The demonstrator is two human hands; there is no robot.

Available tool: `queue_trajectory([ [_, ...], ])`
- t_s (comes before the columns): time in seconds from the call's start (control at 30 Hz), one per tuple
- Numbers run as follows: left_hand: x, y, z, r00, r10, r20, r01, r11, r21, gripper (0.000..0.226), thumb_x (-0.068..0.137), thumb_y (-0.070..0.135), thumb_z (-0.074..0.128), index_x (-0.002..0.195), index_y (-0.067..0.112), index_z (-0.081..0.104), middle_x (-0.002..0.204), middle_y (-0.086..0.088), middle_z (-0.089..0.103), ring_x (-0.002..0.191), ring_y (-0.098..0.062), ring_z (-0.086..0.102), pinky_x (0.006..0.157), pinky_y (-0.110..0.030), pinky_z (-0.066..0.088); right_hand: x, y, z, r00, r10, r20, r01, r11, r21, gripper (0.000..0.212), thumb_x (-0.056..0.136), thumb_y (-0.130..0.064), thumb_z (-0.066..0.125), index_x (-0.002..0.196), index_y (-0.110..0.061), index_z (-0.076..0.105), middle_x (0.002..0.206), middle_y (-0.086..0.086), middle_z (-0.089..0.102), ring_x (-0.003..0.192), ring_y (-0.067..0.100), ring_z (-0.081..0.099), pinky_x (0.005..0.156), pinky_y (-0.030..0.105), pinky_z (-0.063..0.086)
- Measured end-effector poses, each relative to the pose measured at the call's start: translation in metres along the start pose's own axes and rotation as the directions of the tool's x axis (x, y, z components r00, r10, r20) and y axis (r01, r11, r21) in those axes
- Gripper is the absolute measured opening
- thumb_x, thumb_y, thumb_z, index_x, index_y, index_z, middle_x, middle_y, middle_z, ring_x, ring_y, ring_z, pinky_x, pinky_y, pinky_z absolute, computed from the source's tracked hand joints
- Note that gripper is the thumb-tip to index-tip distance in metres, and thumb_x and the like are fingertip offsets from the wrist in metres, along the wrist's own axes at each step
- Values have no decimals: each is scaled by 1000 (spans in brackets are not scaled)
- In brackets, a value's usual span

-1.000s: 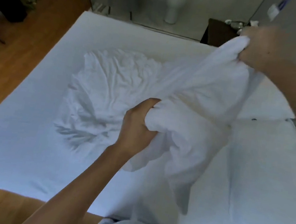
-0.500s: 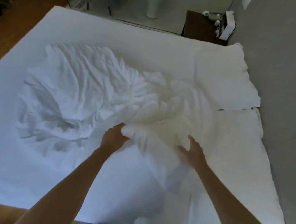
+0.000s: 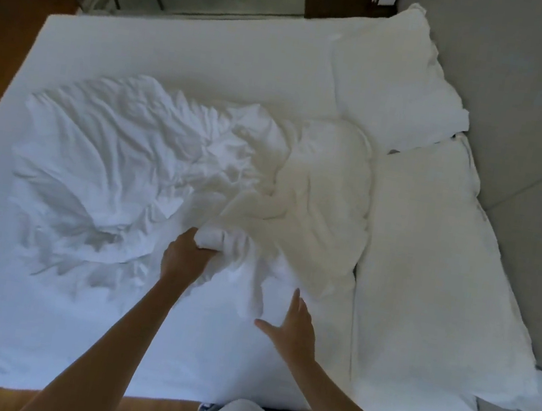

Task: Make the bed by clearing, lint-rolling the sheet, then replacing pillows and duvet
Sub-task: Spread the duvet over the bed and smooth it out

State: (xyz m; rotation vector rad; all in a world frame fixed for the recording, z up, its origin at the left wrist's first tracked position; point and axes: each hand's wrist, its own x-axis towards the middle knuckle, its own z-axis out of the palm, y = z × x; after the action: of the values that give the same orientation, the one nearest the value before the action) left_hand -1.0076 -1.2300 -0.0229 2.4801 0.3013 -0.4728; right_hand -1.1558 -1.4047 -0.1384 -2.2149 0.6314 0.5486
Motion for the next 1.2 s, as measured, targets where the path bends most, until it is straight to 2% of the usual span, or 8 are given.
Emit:
queue_trajectory([
  [0.17, -9, 21, -18, 999, 35, 29, -34, 999, -39, 53, 70, 53, 51, 110, 21, 65, 104, 1, 70, 98, -26, 63, 83, -37, 48, 11, -71, 35, 979, -52, -199, 88, 980, 177, 115, 69, -61, 74, 152, -5, 17, 152, 9, 35, 138, 23, 36, 112, 36, 34],
  [0.37, -2, 22, -61, 997, 73, 23, -68, 984, -164, 57, 67, 53, 59, 114, 21, 68, 110, -3, 71, 101, -26, 65, 91, -47, 51, 65, -90, 27, 795, 5, -607, 180, 953, 244, 32, 79, -4, 64, 111, -2, 64, 101, 14, 69, 95, 35, 65, 83, 38, 53],
  [0.53, 13, 29, -88, 994, 86, 66, -64, 958, -278, 54, 65, 51, 66, 114, 29, 68, 109, 5, 69, 100, -18, 65, 90, -42, 52, 63, -83, -11, 776, -70, -627, 352, 873, 338, 41, 86, -29, 40, 96, -5, 73, 90, 8, 73, 82, 28, 66, 71, 33, 53],
  [0.7, 16, 46, -87, 974, 180, 141, -144, 961, -235, 76, 54, 61, 64, 120, 23, 66, 117, 5, 66, 105, -17, 61, 94, -42, 49, 51, -61, -36, 752, -33, -658, 268, 928, 260, 32, 79, -23, 41, 89, -10, 69, 79, 2, 69, 72, 25, 65, 61, 26, 44],
  [0.77, 15, 51, -82, 969, 189, 157, -152, 963, -222, 78, 57, 62, 64, 123, 21, 63, 112, 9, 61, 103, -15, 58, 92, -37, 46, 45, -58, -34, 751, -92, -654, 266, 948, 172, 30, 78, -20, 53, 102, -9, 67, 92, 5, 70, 85, 29, 65, 70, 31, 50],
  [0.97, -2, 39, -61, 938, 153, 311, -83, 970, -227, 85, 52, 72, 61, 124, 27, 63, 117, 7, 67, 107, -16, 62, 98, -45, 49, 50, -78, -31, 659, -322, -680, 325, 937, -129, 104, 68, -51, 78, 142, 2, 28, 138, 24, 47, 129, 34, 43, 109, 46, 35],
  [1.1, -10, 40, -58, 942, 164, 294, -91, 965, -246, 33, 81, 49, 69, 100, 22, 65, 87, 9, 68, 94, -20, 65, 84, -38, 51, 70, -108, -55, 810, -307, -499, 423, 896, 136, 66, 78, -31, 71, 136, -8, 49, 112, 13, 68, 102, 30, 65, 87, 34, 50],
  [1.2, -8, 54, -75, 952, 211, 220, -151, 953, -261, 19, 92, 37, 63, 105, 24, 59, 88, 12, 61, 89, -13, 59, 79, -30, 43, 66, -134, -94, 738, -427, -522, 523, 851, 44, 31, 73, -20, 53, 95, -5, 69, 80, 12, 71, 73, 33, 69, 63, 29, 50],
])
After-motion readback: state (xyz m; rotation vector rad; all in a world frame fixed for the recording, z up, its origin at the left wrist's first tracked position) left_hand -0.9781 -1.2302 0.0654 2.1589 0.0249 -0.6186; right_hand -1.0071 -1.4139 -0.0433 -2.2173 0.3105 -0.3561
